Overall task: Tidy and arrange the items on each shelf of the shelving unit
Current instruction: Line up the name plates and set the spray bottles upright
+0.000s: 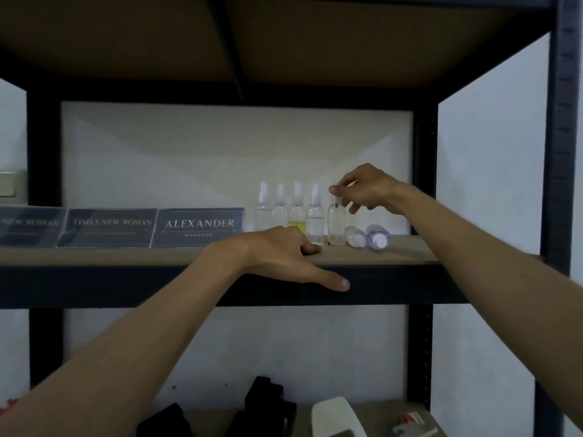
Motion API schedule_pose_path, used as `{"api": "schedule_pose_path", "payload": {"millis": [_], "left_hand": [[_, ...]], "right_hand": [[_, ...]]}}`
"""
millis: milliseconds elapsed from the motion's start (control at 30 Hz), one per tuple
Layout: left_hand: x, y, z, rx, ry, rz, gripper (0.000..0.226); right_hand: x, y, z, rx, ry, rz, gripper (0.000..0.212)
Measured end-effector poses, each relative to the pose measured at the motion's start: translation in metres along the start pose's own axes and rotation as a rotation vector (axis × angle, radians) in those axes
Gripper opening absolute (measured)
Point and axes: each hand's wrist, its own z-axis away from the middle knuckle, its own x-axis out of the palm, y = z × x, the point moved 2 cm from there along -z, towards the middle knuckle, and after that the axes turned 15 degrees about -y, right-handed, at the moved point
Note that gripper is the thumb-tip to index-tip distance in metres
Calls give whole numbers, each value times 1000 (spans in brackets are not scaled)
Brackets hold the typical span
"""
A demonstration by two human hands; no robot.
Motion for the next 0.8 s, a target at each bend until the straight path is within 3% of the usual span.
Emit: {"api": "schedule_pose_path", "payload": {"millis": [133,233,367,633,800], "left_hand": [[0,-1,0,-3,15,0,110],[-2,1,0,-15,-2,-17,110],[-6,13,-2,-28,-31,-47,106],[-4,26,-16,-10,-31,-62,114],[-7,33,-17,-18,-52,-71,109]], "right_hand": [[-6,6,8,24,-44,13,39],[-15,6,24,64,-182,177,54],[-13,0,42,76,-386,424,46],[-1,-4,41,32,-320,548,25],[-6,-6,41,-37,-166,520,8]]}}
